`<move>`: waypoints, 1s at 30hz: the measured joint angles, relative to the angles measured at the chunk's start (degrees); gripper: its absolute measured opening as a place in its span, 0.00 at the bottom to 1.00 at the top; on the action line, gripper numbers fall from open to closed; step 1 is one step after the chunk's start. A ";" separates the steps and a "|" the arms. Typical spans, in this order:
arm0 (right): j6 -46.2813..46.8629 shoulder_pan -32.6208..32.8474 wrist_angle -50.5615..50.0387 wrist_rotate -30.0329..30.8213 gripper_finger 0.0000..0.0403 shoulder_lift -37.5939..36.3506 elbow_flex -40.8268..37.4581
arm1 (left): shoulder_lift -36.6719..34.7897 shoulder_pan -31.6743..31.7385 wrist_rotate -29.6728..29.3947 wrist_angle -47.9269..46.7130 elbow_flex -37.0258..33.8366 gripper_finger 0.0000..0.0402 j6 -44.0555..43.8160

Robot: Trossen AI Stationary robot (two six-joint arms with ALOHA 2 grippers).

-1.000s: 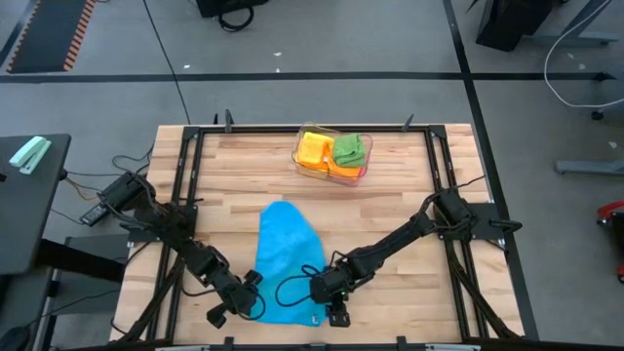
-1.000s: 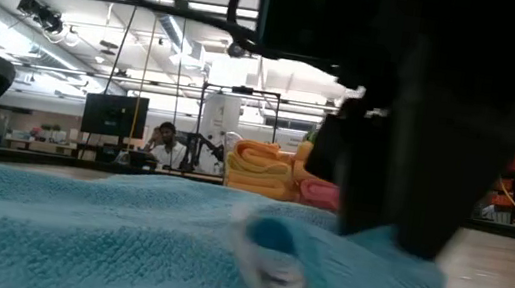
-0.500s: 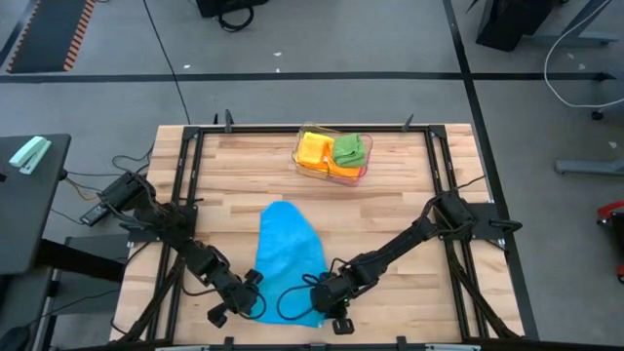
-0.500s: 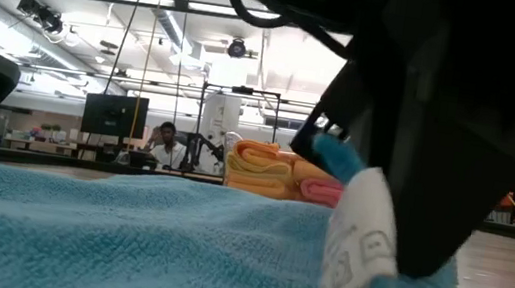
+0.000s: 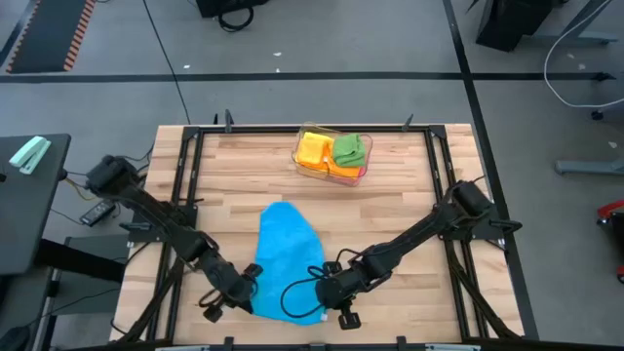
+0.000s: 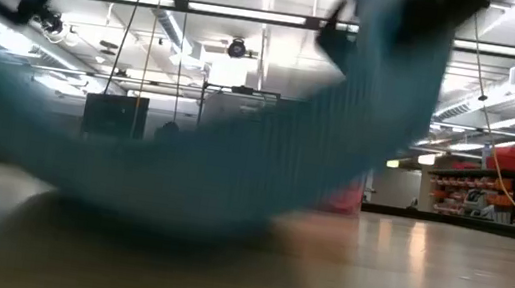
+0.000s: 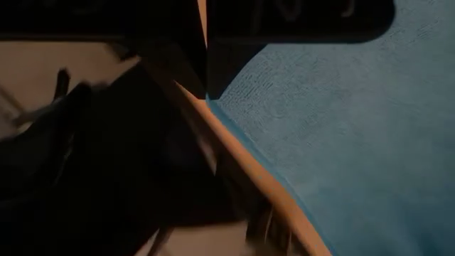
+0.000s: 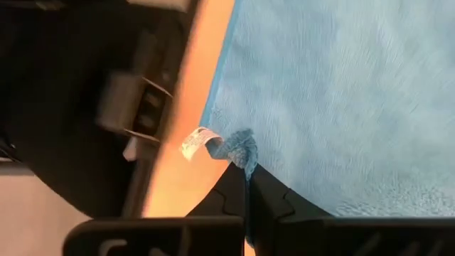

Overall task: Fold microfiber towels
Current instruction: Fold the blue microfiber cloth

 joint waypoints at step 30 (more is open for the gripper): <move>-16.37 -11.35 -17.30 23.03 0.01 -25.59 0.04 | -34.61 21.06 0.01 3.07 1.58 0.03 11.58</move>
